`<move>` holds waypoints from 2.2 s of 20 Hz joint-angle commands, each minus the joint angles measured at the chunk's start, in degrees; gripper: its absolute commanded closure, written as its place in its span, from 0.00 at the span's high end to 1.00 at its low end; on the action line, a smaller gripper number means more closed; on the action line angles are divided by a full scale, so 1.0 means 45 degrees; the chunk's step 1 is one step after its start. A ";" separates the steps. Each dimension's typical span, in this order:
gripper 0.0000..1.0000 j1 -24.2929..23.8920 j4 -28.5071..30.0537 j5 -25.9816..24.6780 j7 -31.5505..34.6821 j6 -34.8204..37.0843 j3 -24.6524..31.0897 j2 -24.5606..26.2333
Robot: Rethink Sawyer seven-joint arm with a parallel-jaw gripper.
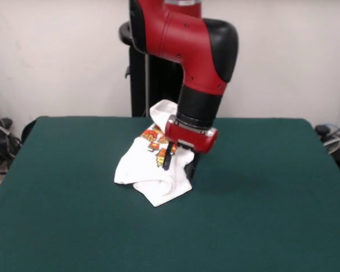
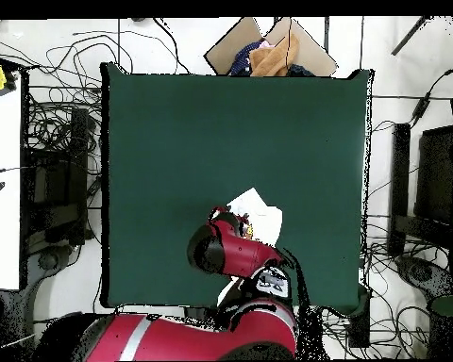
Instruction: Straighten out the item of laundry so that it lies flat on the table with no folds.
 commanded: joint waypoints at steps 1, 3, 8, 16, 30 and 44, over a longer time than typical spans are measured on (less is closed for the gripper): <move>1.00 -0.0821 -0.1220 0.0290 0.2234 0.0282 0.3099 0.0540; 1.00 -0.0797 -0.1404 0.0345 0.2181 0.0123 0.3089 0.0744; 1.00 -0.0637 -0.1760 0.0281 0.1870 -0.0102 0.2837 0.1241; 1.00 -0.0499 -0.2325 -0.0162 0.0690 0.0895 0.1649 0.1808; 1.00 0.0972 -0.2567 -0.0273 0.0341 0.2030 -0.1392 0.1840; 1.00 0.0887 -0.3766 -0.0530 0.0567 0.1903 -0.1284 0.3778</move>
